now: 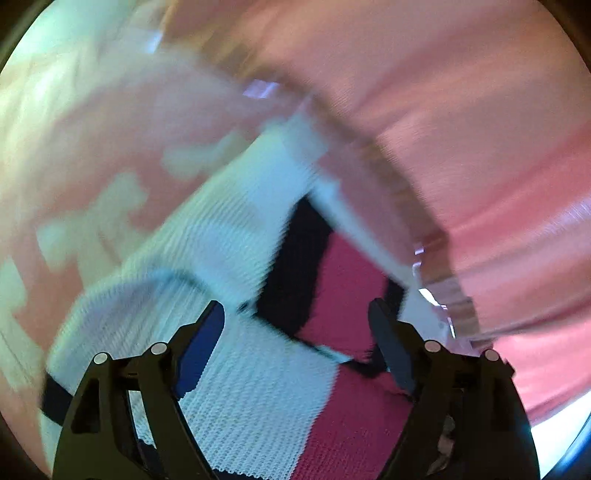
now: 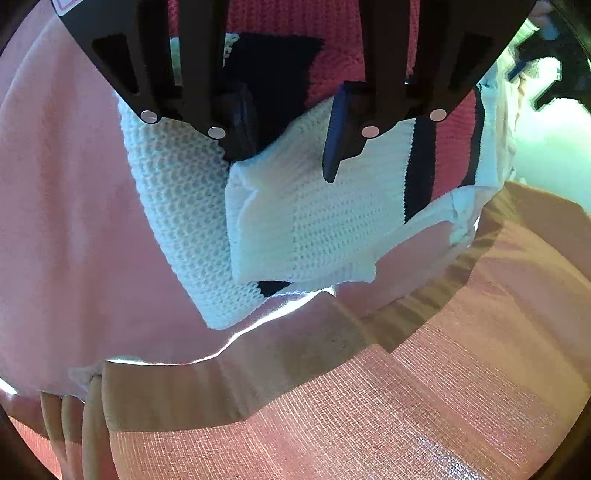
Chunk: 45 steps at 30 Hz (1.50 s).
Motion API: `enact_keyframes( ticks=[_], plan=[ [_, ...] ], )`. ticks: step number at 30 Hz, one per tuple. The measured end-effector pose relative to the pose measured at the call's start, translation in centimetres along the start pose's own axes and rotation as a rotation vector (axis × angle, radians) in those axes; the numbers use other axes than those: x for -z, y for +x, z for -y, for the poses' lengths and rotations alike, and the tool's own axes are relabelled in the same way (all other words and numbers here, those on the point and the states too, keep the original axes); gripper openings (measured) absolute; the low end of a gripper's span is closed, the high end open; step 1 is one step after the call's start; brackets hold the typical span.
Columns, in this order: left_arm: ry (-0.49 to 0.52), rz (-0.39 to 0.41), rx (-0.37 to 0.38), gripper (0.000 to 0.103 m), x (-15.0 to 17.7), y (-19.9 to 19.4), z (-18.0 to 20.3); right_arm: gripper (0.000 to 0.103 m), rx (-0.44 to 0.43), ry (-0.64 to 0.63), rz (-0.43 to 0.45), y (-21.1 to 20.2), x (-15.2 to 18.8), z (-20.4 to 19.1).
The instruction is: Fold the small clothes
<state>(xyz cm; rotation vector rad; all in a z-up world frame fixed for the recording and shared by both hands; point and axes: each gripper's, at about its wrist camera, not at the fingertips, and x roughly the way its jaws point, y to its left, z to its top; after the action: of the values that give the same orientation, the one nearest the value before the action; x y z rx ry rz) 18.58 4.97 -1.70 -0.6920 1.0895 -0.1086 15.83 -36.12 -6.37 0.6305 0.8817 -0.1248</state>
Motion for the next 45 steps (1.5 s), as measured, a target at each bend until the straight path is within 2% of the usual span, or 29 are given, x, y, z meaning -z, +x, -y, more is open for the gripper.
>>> enact_keyframes(
  ticks=[2, 3, 6, 7, 8, 9, 10, 12, 15, 17, 18, 19, 20, 22, 23, 27, 28, 30, 31, 32, 33, 35, 37, 38, 39, 40, 42, 44, 45],
  plan=[
    [-0.143, -0.082, -0.021, 0.075, -0.4, 2.1, -2.9, 0.031, -0.008, 0.004, -0.002, -0.1, 0.0, 0.1],
    [-0.187, -0.094, -0.019, 0.075, -0.6, 2.6, -3.7, 0.031, -0.011, 0.007, -0.002, -0.2, 0.0, 0.2],
    [-0.196, -0.032, -0.042, 0.074, -1.6, 2.4, -4.4, 0.027, -0.019, 0.008, 0.001, -0.2, 0.0, 0.2],
    [-0.172, 0.000, -0.048, 0.063, -2.2, 2.3, -4.3, 0.012, -0.020, 0.003, 0.000, -0.1, 0.0, 0.2],
    [-0.159, 0.016, -0.046, 0.053, -2.7, 2.4, -4.3, 0.007, -0.028, 0.000, -0.003, 0.0, 0.0, 0.2],
    [-0.152, 0.023, -0.040, 0.027, -3.2, 2.7, -4.3, 0.007, -0.028, -0.008, 0.001, 0.1, 0.1, 0.1],
    [-0.139, 0.023, -0.042, 0.009, -3.8, 3.1, -4.5, 0.007, -0.019, -0.023, 0.005, 0.1, 0.1, -0.2],
    [-0.117, 0.052, -0.042, 0.008, -4.4, 2.8, -4.3, 0.006, -0.024, -0.069, 0.044, -1.0, -0.2, -1.6],
    [-0.040, 0.192, -0.024, 0.009, -5.2, -1.0, -3.1, 0.006, -0.141, -0.154, 0.180, -5.8, -1.1, -5.3],
    [-0.015, 0.217, -0.055, 0.009, -5.6, -1.6, -3.2, 0.006, -0.180, -0.237, 0.255, -9.0, -1.4, -7.6],
    [-0.012, 0.206, -0.085, 0.009, -5.7, -1.2, -3.5, 0.006, -0.147, -0.277, 0.256, -9.1, -1.2, -8.0],
    [-0.022, 0.168, -0.117, 0.009, -5.6, 0.0, -4.4, 0.006, -0.057, -0.312, 0.223, -7.8, -0.7, -7.6],
    [-0.034, 0.128, -0.136, 0.009, -5.6, 0.9, -5.2, 0.006, -0.008, -0.291, 0.144, -5.5, -0.3, -6.4],
    [-0.052, 0.066, -0.162, 0.009, -5.1, 2.2, -6.4, 0.006, 0.045, -0.169, -0.033, -1.0, 0.9, -2.8],
    [-0.037, 0.059, -0.174, 0.009, -4.8, 2.4, -6.3, 0.006, 0.051, -0.137, -0.060, -0.3, 1.1, -2.0],
    [0.038, 0.091, -0.200, 0.011, -4.4, 1.8, -5.4, 0.006, 0.003, -0.173, 0.034, -3.4, 0.5, -4.3],
    [0.044, 0.092, -0.211, 0.011, -4.4, 2.0, -5.4, 0.006, 0.018, -0.182, 0.032, -3.4, 0.8, -4.3],
    [0.029, 0.062, -0.214, 0.012, -4.4, 2.8, -6.0, 0.006, 0.075, -0.175, -0.033, -1.7, 1.5, -3.1],
    [0.030, 0.059, -0.221, 0.012, -4.3, 3.1, -6.1, 0.006, 0.103, -0.147, -0.105, -0.1, 2.2, -1.8],
    [0.037, 0.062, -0.229, 0.012, -4.1, 3.1, -5.8, 0.006, 0.087, -0.133, -0.096, -0.2, 2.3, -1.3],
    [0.052, 0.065, -0.239, 0.013, -4.0, 2.9, -5.5, 0.010, 0.104, -0.130, -0.089, -0.9, 2.0, -1.4],
    [0.081, 0.066, -0.237, 0.014, -3.3, 1.5, -5.0, 0.020, 0.180, -0.147, -0.026, -3.2, 1.6, -2.5],
    [0.113, 0.093, -0.222, 0.019, -2.2, -0.8, -3.9, 0.020, 0.264, -0.207, 0.108, -6.4, 1.4, -4.6],
    [0.127, 0.113, -0.199, 0.022, -1.8, -1.7, -3.3, 0.020, 0.253, -0.243, 0.158, -7.5, 1.5, -5.8],
    [0.140, 0.131, -0.176, 0.031, -1.6, -2.4, -2.8, 0.016, 0.221, -0.265, 0.181, -8.1, 1.6, -6.7],
    [0.161, 0.146, -0.145, 0.040, -1.4, -2.8, -1.9, 0.012, 0.163, -0.297, 0.183, -8.2, 1.8, -8.1],
    [0.216, 0.136, -0.123, 0.043, -1.4, -1.9, -0.5, 0.003, 0.100, -0.329, 0.134, -7.2, 2.4, -8.9],
    [0.266, 0.137, -0.178, 0.043, -1.5, 0.3, 0.4, 0.002, 0.139, -0.382, 0.032, -3.6, 3.4, -9.1],
    [0.285, 0.118, -0.235, 0.043, -1.6, 2.0, 0.3, 0.002, 0.178, -0.395, -0.007, -2.1, 3.7, -8.7]
  ],
)
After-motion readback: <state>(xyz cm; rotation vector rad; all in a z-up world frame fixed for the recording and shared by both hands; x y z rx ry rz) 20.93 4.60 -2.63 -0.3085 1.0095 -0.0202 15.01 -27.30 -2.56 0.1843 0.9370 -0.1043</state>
